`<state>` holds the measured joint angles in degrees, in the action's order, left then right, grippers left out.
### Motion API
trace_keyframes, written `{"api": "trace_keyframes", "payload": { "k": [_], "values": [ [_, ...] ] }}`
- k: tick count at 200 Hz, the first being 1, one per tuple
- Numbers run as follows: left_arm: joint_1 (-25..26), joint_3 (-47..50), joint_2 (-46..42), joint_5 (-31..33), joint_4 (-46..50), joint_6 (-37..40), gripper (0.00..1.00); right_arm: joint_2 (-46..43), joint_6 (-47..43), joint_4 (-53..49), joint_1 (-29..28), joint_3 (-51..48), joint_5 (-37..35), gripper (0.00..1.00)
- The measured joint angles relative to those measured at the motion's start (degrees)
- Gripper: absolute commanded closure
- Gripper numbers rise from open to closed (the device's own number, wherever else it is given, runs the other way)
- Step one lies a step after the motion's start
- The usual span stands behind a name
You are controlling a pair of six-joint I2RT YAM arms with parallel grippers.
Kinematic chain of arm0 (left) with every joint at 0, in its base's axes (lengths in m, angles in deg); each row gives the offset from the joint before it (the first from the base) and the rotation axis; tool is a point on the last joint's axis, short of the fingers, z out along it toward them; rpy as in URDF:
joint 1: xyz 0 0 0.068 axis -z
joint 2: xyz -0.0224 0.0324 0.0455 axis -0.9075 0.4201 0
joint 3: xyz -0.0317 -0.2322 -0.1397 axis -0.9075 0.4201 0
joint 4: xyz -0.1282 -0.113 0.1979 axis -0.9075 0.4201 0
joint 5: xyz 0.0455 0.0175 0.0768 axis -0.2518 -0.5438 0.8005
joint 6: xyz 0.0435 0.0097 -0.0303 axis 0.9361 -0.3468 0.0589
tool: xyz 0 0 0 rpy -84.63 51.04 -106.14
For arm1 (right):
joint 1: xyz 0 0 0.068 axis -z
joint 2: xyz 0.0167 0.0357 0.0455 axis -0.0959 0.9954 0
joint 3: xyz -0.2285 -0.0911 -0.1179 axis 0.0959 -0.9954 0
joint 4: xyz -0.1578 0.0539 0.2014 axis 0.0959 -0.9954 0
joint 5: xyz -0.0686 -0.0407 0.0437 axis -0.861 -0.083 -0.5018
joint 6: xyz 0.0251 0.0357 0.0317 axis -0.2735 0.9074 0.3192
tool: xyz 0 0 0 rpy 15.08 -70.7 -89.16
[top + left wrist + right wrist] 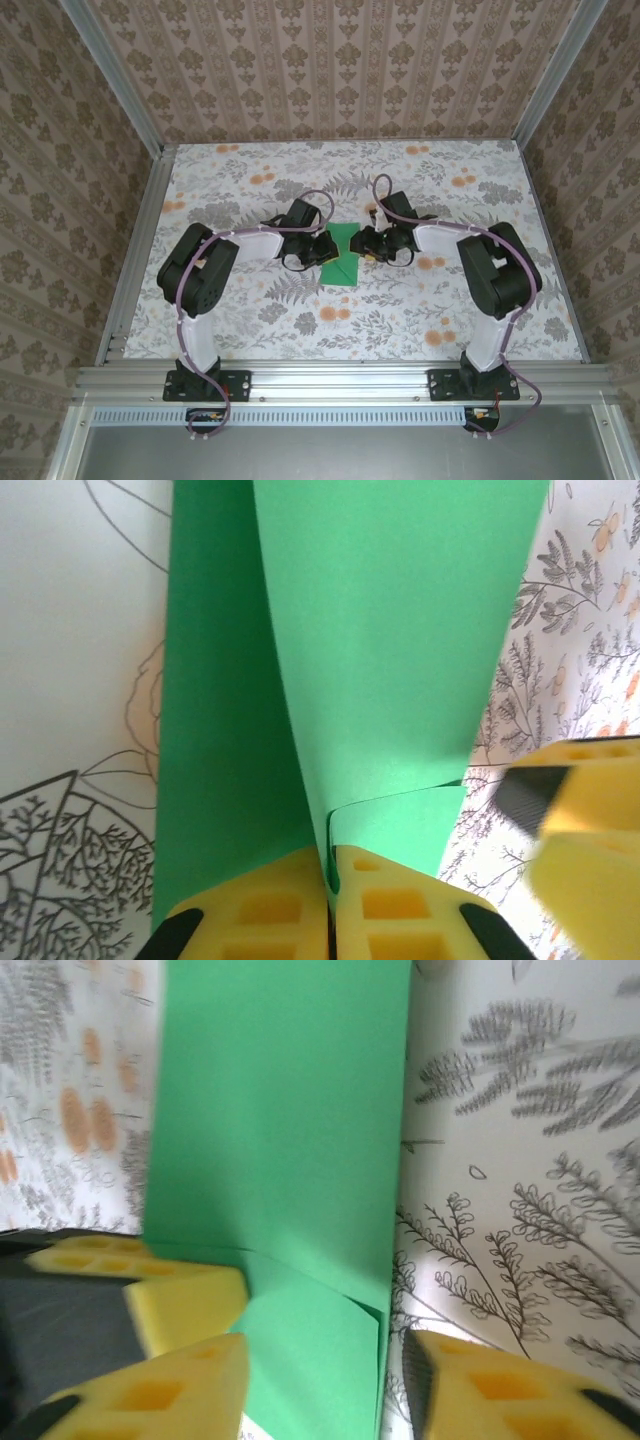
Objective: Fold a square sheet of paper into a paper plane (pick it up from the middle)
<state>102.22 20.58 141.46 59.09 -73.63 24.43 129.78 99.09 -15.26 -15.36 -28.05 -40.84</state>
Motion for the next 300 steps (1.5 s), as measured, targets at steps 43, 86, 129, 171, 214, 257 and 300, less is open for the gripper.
{"api": "trace_keyframes", "payload": {
  "k": [43, 86, 129, 171, 214, 257, 300],
  "values": [
    [0.0, -0.3, -5.3, 4.3, 6.6, 3.7, 0.97, -10.3, -1.5, 0.8, 2.4, -3.1, -4.3, 0.27],
    [0.9, -6.6, -16.5, 14.7, 21.2, 11.3, 0.96, -16.2, -2.0, 2.0, 3.8, -9.8, -7.5, 0.19],
    [3.1, -17.8, -20.8, 30.9, 37.5, 18.5, 0.96, -22.0, -2.7, 3.0, 4.2, -13.0, -10.9, 0.1],
    [6.2, -26.7, -18.8, 48.7, 50.1, 23.9, 0.96, -26.5, -2.4, 4.6, 5.0, -16.0, -14.0, 0.06],
    [8.6, -34.5, -7.3, 64.3, 59.0, 25.4, 0.96, -29.9, -0.9, 6.0, 6.5, -19.0, -16.9, 0.06],
    [9.8, -40.0, 6.2, 70.1, 62.2, 26.6, 0.96, -35.1, 1.6, 6.1, 9.3, -22.1, -20.9, 0.06],
    [11.1, -48.1, 17.6, 71.8, 62.9, 28.0, 0.96, -38.4, 3.9, 5.9, 12.9, -24.1, -24.7, 0.07]
  ]
}}
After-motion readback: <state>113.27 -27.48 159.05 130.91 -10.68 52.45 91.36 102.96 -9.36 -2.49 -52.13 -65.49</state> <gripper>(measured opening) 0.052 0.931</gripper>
